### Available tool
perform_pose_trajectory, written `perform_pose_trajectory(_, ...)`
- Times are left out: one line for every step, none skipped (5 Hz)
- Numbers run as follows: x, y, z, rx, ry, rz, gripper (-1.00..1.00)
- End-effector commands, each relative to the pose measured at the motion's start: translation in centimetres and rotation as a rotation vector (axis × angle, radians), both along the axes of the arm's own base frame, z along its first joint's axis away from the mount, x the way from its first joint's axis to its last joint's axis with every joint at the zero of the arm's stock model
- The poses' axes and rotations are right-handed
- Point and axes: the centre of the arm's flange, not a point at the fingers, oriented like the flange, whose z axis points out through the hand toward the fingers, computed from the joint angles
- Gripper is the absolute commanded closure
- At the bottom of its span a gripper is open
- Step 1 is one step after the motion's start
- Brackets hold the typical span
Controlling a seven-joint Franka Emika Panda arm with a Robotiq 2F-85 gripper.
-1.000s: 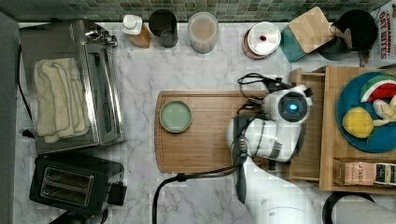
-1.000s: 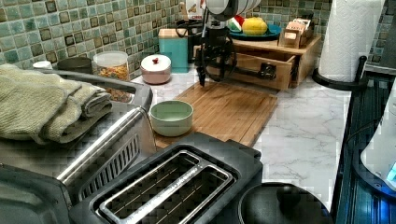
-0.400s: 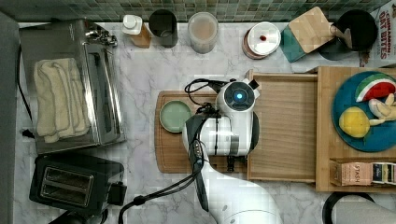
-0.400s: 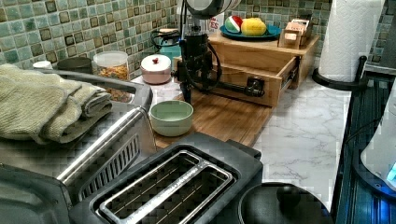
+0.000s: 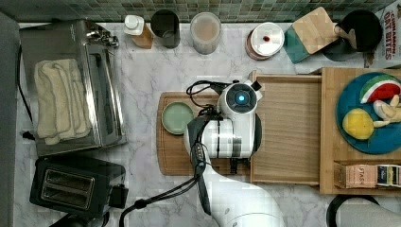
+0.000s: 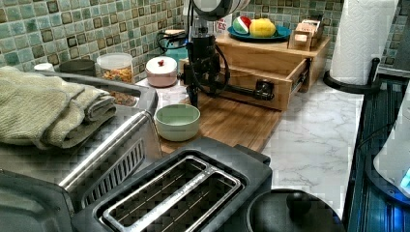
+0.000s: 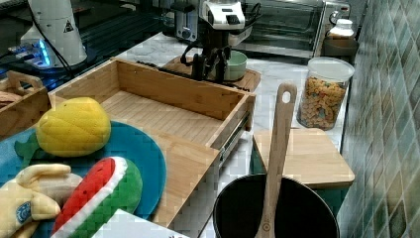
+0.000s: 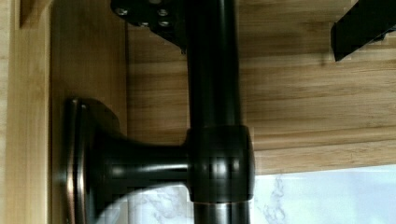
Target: Open the drawer.
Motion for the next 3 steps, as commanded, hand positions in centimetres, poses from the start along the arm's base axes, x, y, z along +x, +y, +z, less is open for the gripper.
perform_pose_trajectory(-1.44, 15.49, 2.25, 0.040, -0.015, 0.226, -1.00)
perform_pose_trajectory(-1.44, 15.49, 2.23, 0.040, -0.015, 0.226, -1.00)
perform_pose_trajectory(-1.43, 15.49, 2.25, 0.040, -0.015, 0.226, -1.00)
